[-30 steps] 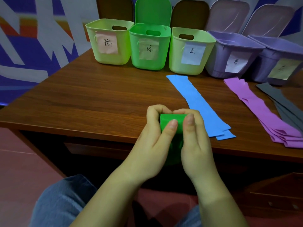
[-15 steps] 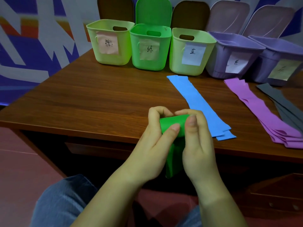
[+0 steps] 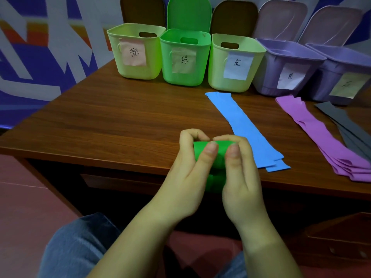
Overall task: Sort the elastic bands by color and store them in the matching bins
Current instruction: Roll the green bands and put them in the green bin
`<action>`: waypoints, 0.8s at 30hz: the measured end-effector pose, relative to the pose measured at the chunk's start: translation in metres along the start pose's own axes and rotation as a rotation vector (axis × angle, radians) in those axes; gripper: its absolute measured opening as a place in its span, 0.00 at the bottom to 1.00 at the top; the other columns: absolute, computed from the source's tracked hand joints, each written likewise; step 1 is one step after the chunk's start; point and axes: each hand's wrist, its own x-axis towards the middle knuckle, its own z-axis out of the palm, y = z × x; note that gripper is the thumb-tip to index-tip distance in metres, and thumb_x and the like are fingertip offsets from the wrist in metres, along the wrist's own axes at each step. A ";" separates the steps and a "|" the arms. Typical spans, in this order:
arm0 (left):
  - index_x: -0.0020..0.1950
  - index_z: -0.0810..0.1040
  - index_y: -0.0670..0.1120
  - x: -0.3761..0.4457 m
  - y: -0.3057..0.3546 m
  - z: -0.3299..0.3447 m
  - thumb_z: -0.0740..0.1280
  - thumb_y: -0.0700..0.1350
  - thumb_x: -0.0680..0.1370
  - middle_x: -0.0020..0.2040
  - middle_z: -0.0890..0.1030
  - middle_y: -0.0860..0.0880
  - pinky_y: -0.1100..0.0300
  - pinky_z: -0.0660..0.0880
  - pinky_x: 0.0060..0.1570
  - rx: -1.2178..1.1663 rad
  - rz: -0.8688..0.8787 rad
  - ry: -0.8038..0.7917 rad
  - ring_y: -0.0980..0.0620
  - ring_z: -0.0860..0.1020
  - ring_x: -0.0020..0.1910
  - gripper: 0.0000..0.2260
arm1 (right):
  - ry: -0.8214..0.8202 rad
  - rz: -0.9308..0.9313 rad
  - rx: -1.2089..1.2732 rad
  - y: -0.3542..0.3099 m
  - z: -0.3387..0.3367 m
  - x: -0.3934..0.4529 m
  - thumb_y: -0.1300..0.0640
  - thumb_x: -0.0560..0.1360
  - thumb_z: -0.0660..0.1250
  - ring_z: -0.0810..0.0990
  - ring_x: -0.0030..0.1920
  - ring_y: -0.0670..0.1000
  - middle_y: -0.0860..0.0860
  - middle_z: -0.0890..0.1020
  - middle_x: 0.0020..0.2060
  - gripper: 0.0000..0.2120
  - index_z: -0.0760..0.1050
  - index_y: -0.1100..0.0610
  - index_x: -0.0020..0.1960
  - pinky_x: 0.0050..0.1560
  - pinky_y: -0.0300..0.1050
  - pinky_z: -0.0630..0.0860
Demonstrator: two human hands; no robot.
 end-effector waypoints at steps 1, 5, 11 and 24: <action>0.51 0.65 0.54 0.000 0.000 0.000 0.56 0.63 0.73 0.44 0.74 0.53 0.62 0.72 0.40 0.011 -0.002 0.010 0.58 0.73 0.39 0.15 | -0.004 0.008 0.017 0.000 0.000 -0.001 0.44 0.77 0.52 0.78 0.49 0.43 0.38 0.78 0.47 0.14 0.72 0.50 0.51 0.50 0.38 0.72; 0.50 0.66 0.55 0.000 -0.002 -0.001 0.59 0.59 0.74 0.44 0.73 0.50 0.54 0.71 0.40 -0.075 -0.008 -0.037 0.53 0.73 0.40 0.10 | -0.030 0.031 0.055 -0.002 -0.003 -0.002 0.45 0.76 0.52 0.77 0.46 0.44 0.38 0.78 0.45 0.13 0.71 0.49 0.51 0.47 0.43 0.74; 0.51 0.66 0.57 0.000 -0.002 -0.003 0.59 0.56 0.74 0.48 0.72 0.49 0.58 0.70 0.45 0.011 0.055 -0.053 0.54 0.73 0.45 0.09 | -0.027 0.063 0.015 -0.004 0.000 0.002 0.29 0.72 0.55 0.78 0.44 0.40 0.38 0.79 0.42 0.22 0.72 0.47 0.47 0.44 0.33 0.73; 0.48 0.66 0.56 0.001 -0.005 0.001 0.51 0.65 0.74 0.42 0.72 0.56 0.55 0.68 0.41 0.105 0.002 -0.007 0.56 0.72 0.39 0.15 | -0.038 0.045 0.066 -0.005 -0.004 -0.001 0.47 0.73 0.56 0.77 0.45 0.44 0.42 0.78 0.44 0.10 0.72 0.48 0.49 0.46 0.37 0.73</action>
